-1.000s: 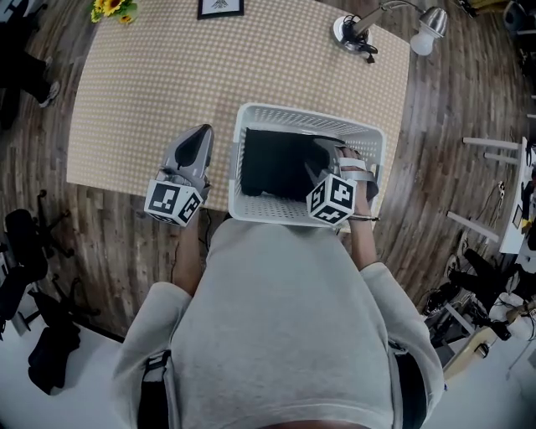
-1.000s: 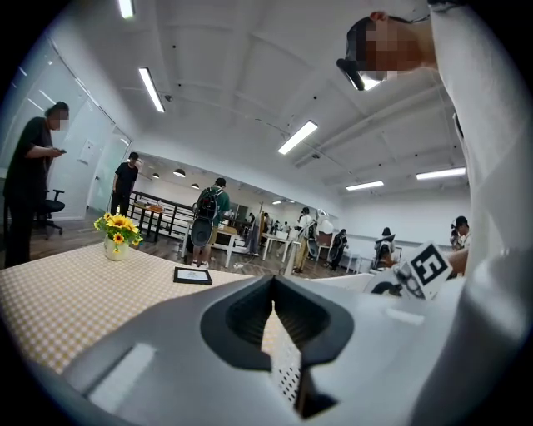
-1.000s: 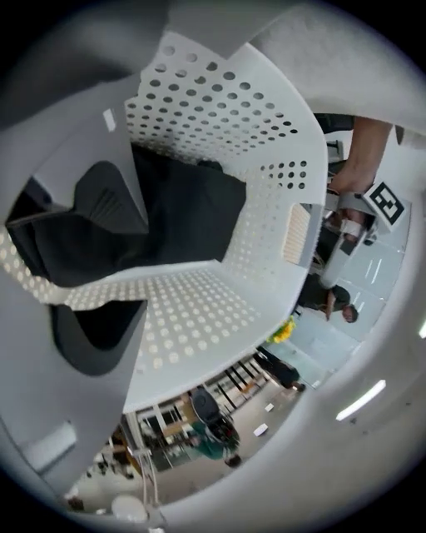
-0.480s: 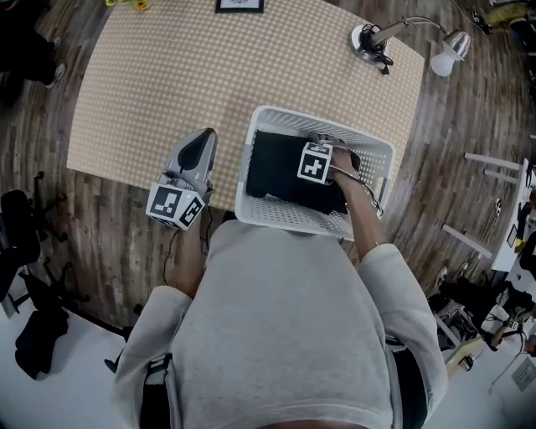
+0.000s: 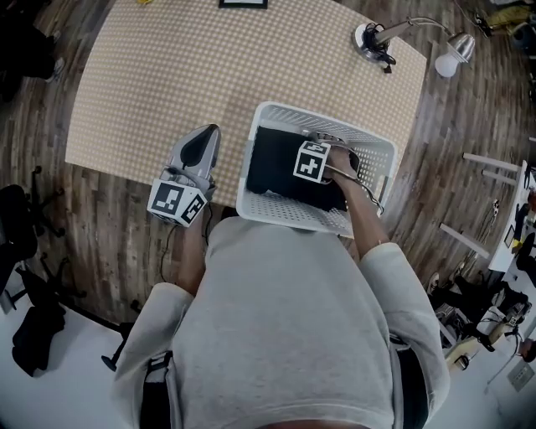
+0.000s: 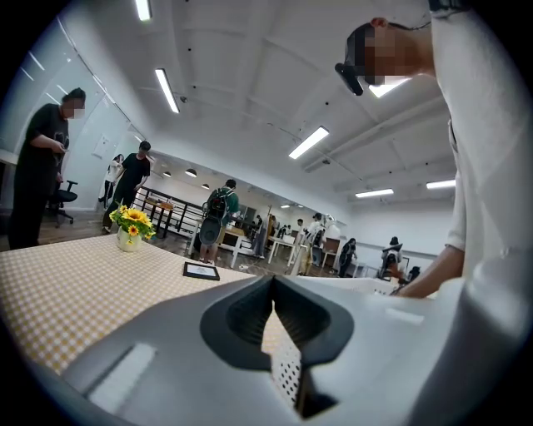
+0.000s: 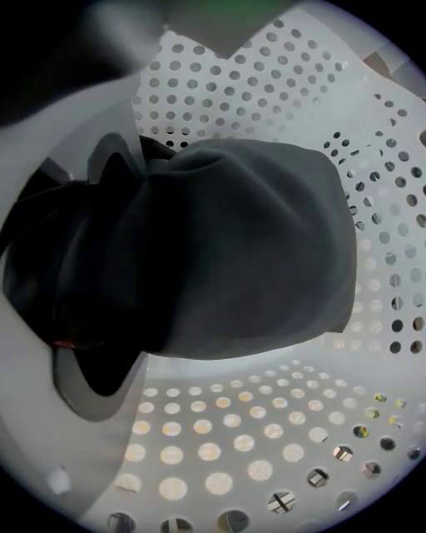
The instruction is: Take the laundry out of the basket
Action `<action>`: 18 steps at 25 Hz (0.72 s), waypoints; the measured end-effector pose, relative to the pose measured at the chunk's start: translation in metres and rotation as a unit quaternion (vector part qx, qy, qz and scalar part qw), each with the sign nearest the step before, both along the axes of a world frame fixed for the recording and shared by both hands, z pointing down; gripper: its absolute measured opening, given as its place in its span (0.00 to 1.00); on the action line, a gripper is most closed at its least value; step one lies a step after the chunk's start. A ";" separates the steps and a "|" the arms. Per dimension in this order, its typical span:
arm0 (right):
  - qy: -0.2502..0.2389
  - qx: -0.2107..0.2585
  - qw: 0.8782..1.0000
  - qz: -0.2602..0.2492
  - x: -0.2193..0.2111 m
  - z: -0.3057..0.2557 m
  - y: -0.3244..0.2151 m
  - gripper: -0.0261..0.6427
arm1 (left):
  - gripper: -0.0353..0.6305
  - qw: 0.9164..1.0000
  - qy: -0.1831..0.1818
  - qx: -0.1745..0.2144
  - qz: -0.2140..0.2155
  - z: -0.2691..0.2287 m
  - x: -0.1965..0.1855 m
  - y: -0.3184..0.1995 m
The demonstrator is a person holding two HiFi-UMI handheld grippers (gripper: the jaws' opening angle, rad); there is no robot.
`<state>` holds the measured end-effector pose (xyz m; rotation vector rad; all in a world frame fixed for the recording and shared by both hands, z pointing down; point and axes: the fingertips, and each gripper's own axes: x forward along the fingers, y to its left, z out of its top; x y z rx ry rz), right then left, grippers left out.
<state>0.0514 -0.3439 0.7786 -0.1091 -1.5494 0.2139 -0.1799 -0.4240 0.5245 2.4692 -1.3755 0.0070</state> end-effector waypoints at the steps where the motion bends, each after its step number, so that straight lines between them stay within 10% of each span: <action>1: 0.006 -0.003 1.000 -0.002 0.000 -0.001 0.002 0.86 | 0.06 1.000 0.001 0.001 -0.002 -0.001 -0.001 0.001; 10: -0.008 -0.076 0.997 -0.003 -0.006 -0.010 0.031 0.37 | 0.06 1.000 0.016 0.012 -0.016 -0.006 -0.013 0.004; 18: -0.046 -0.045 0.998 -0.003 -0.008 -0.011 0.037 0.34 | 0.06 0.999 0.027 0.014 -0.019 -0.004 -0.015 0.007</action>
